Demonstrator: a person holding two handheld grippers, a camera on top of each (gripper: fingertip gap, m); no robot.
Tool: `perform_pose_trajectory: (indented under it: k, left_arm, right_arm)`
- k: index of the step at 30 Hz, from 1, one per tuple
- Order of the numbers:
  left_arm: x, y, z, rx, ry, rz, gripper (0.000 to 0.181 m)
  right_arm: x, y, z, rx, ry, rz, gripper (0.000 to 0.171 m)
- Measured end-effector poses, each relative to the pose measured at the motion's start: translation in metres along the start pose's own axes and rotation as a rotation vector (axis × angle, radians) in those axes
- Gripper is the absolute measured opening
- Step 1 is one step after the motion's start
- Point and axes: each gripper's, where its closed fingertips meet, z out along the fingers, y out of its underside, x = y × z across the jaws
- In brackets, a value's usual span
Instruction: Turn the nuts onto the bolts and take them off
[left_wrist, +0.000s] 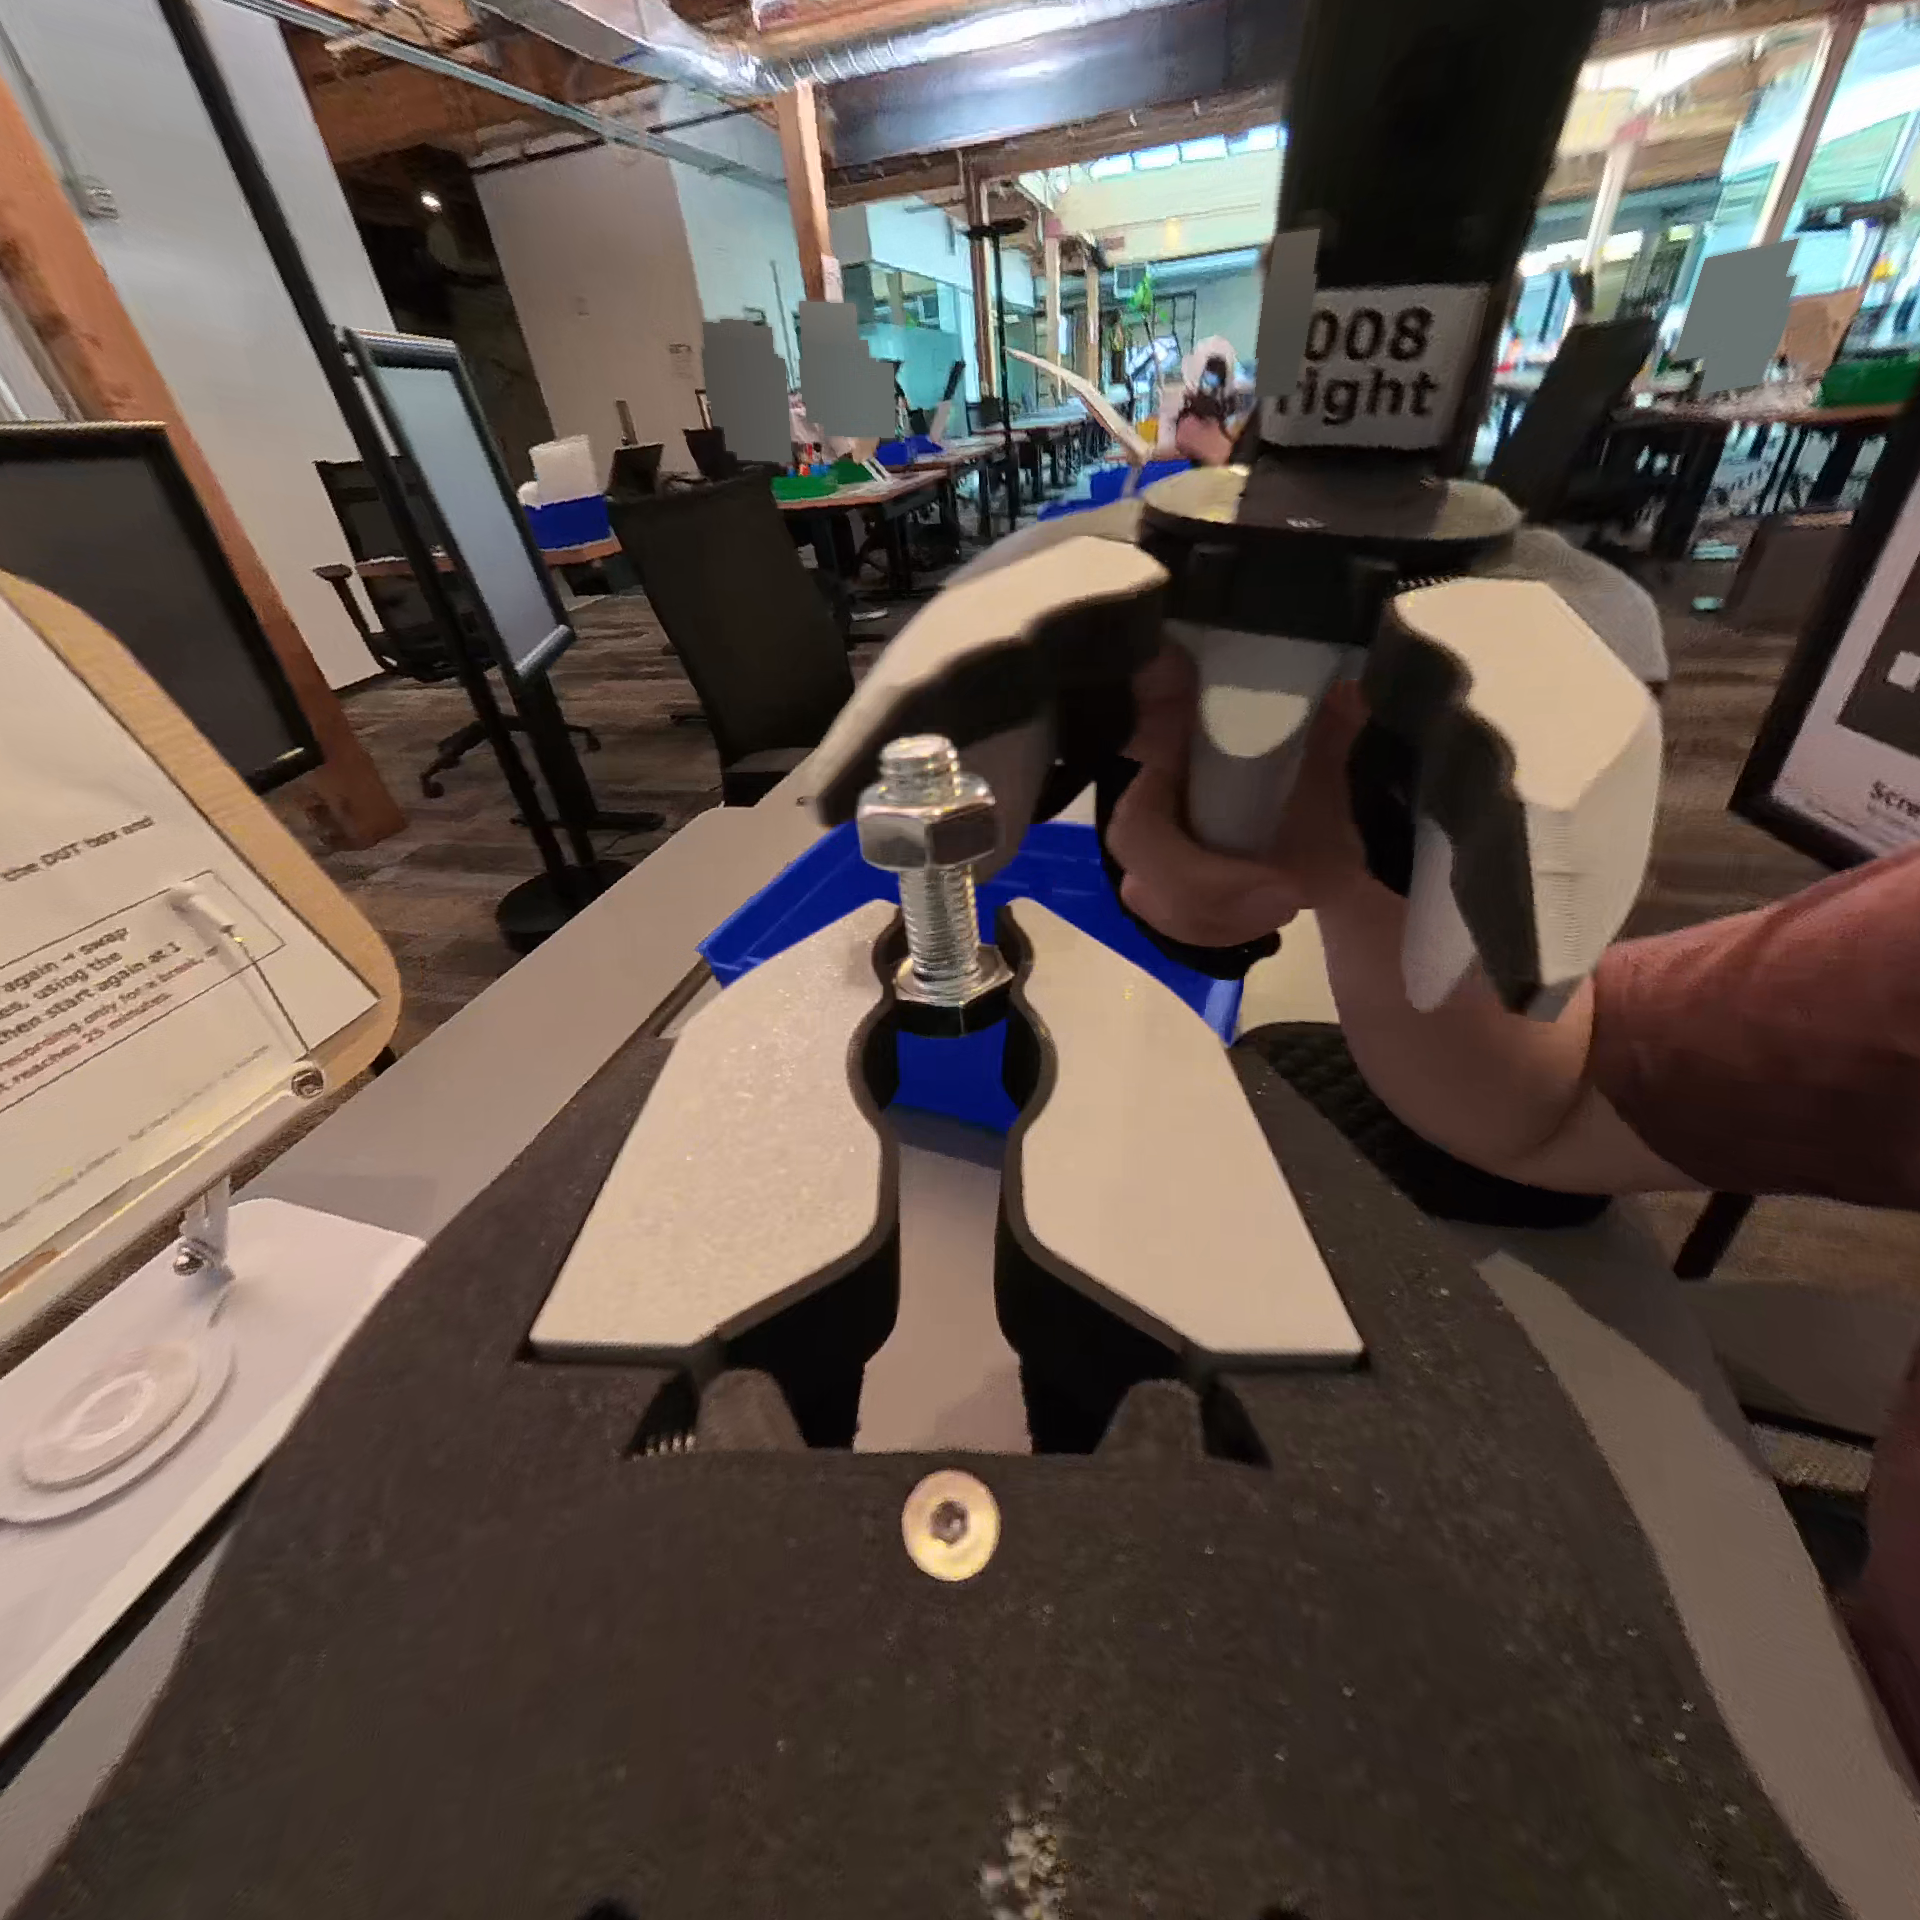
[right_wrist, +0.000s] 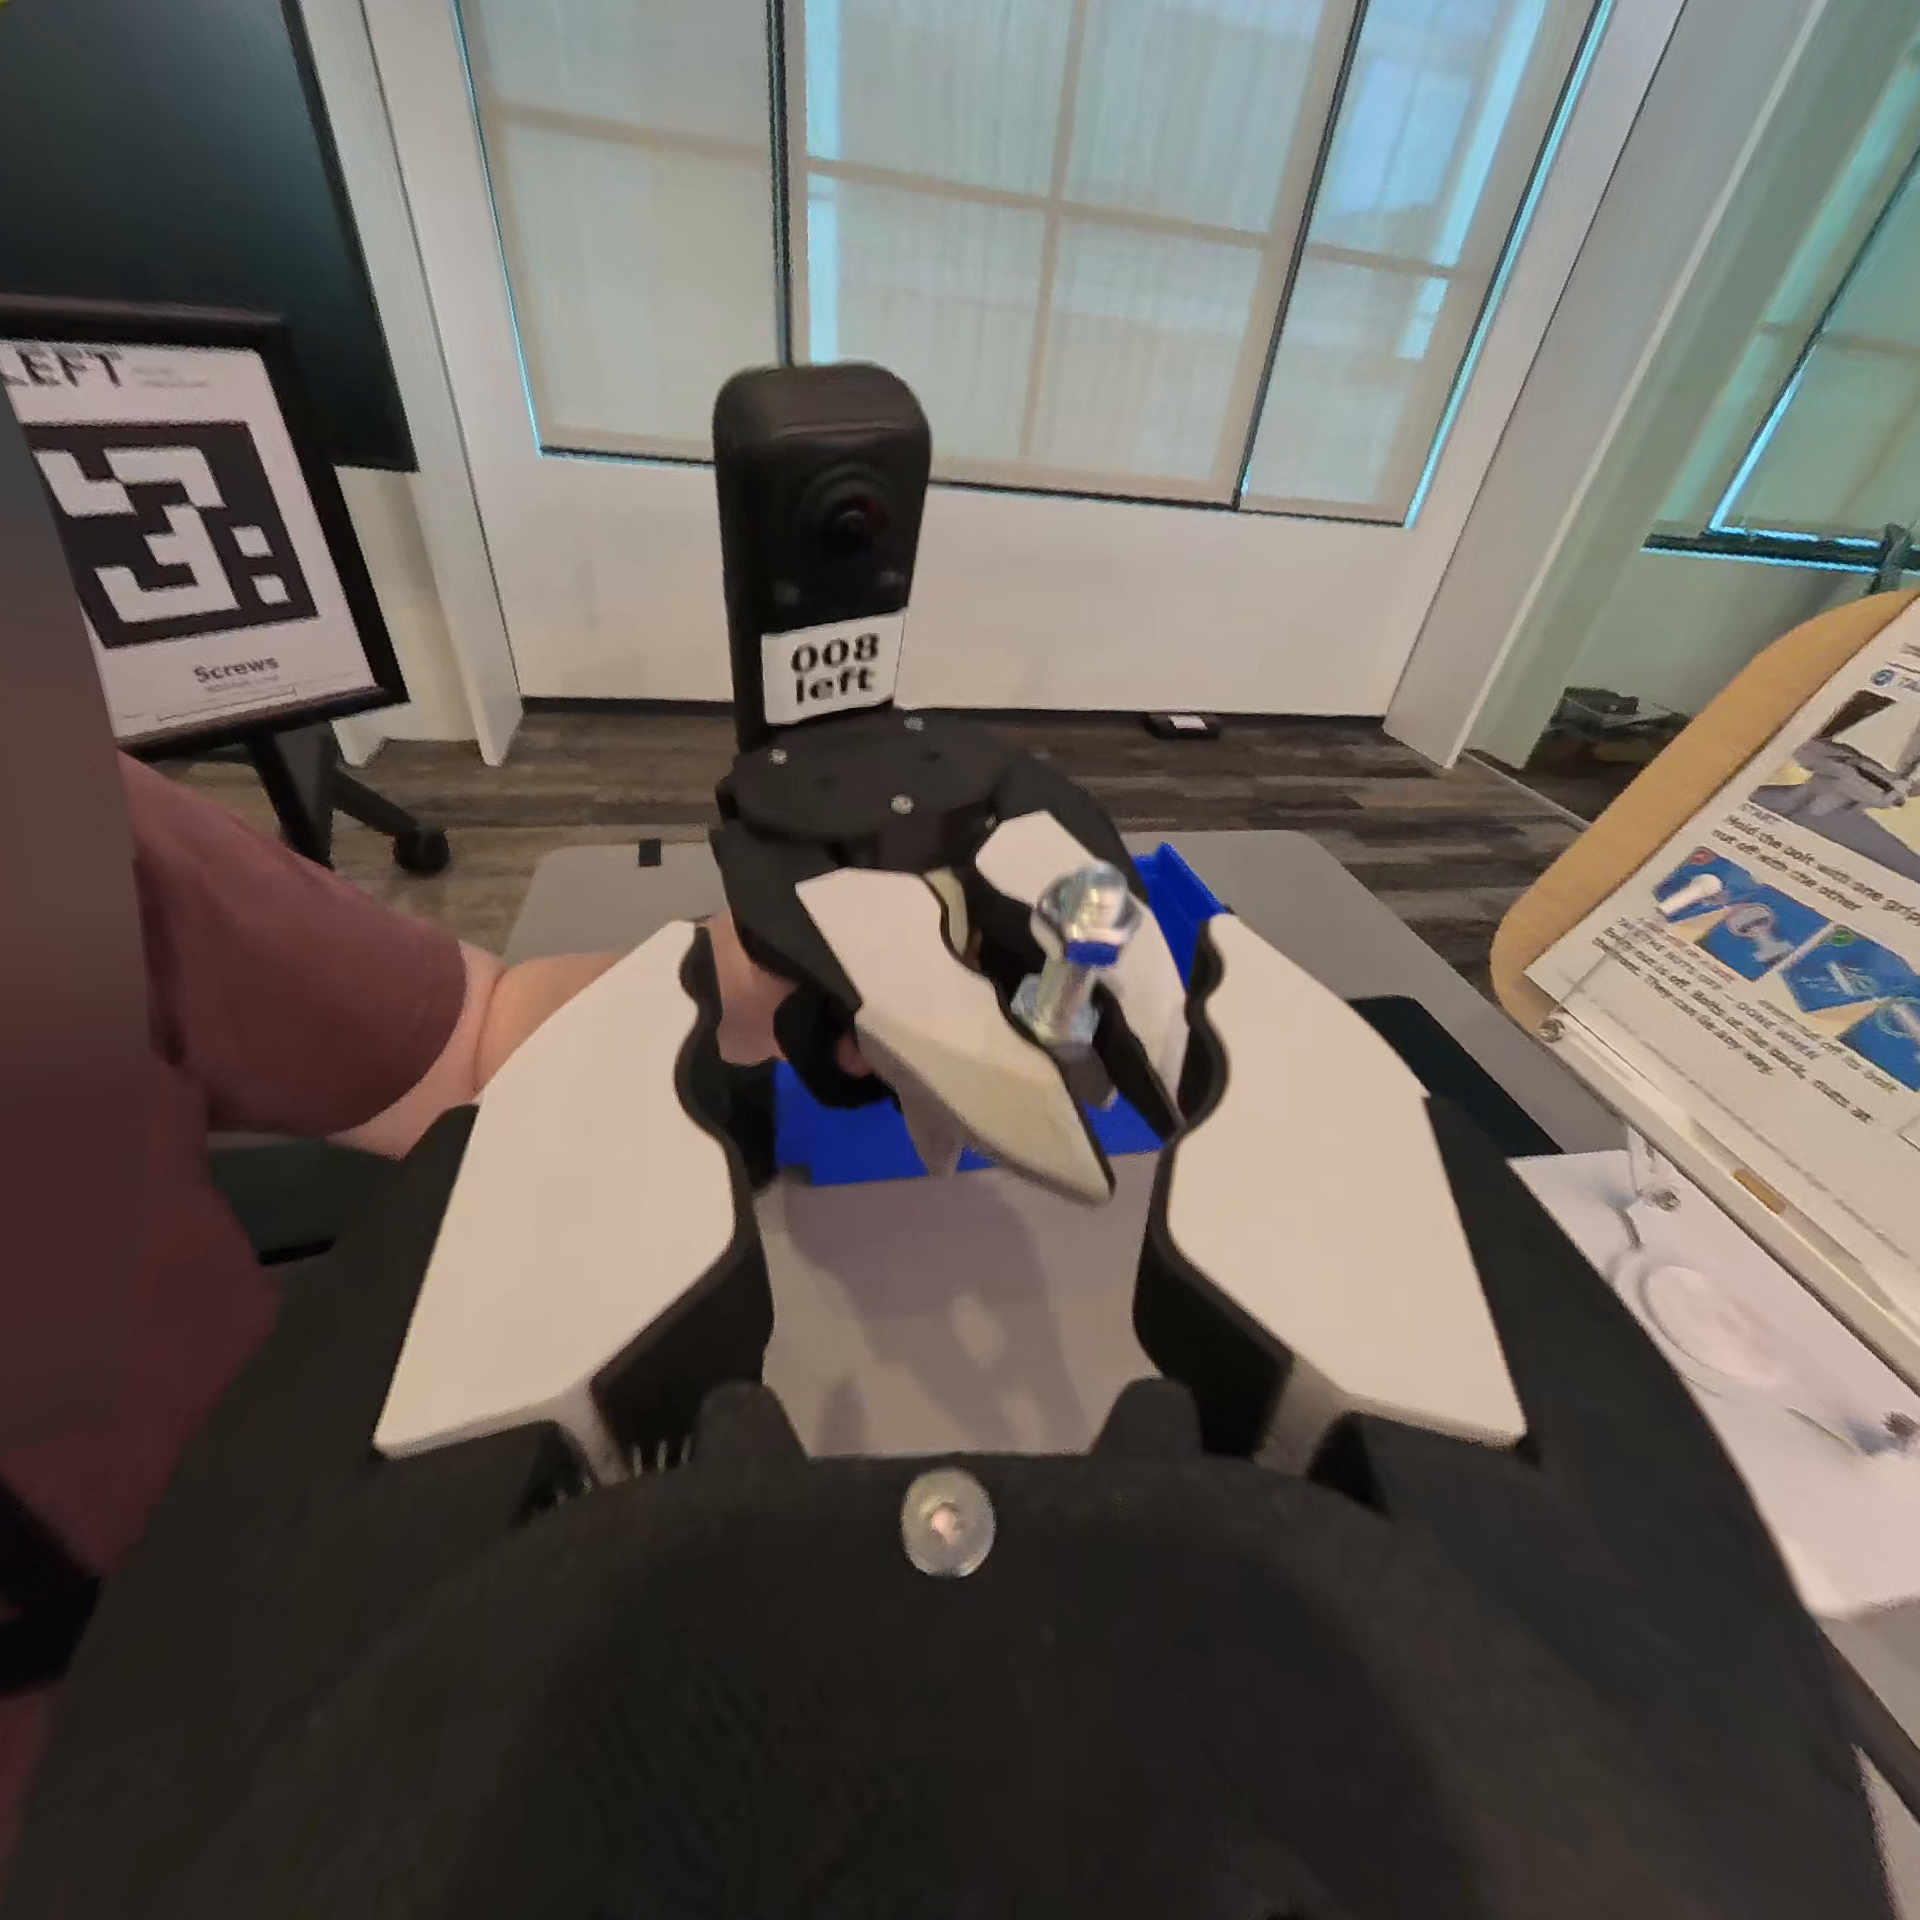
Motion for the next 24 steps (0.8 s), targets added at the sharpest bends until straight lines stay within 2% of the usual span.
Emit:
perform_pose_trajectory:
  k: [2,5,6,7,9,12,14,18,24]
  left_arm:
    - [0.005,0.004,0.004,-0.024,0.001,0.036,0.015]
    - [0.001,0.006,0.004,-0.026,-0.014,0.029,0.015]
    - [-0.006,0.004,0.001,-0.017,-0.039,0.02,0.015]
    - [-0.014,0.003,-0.003,-0.012,-0.068,0.002,0.015]
    - [-0.026,0.0,-0.011,0.003,-0.095,-0.032,0.015]
    - [-0.022,-0.007,-0.014,0.045,-0.049,-0.07,0.015]
    - [-0.015,-0.005,-0.01,0.029,-0.029,-0.055,0.015]
    - [-0.007,-0.002,-0.003,0.024,0.006,-0.065,0.015]
    - [-0.002,0.0,0.001,0.007,0.001,-0.027,0.015]
  right_arm:
    - [-0.005,-0.003,0.004,0.042,-0.047,0.033,0.086]
    - [-0.01,-0.002,0.003,0.03,-0.094,0.066,0.093]
    - [-0.01,-0.002,-0.003,0.011,-0.097,0.054,0.082]
    - [-0.017,-0.005,-0.01,0.009,-0.151,0.051,0.059]
    - [-0.025,-0.02,-0.023,0.069,-0.218,0.104,0.059]
    - [-0.004,-0.02,-0.024,0.087,-0.067,0.048,0.065]
    - [0.003,-0.012,-0.018,0.055,-0.041,0.044,0.065]
    - [0.016,0.0,-0.008,0.047,-0.015,0.106,0.035]
    - [0.02,0.006,-0.001,0.087,-0.089,0.22,0.021]
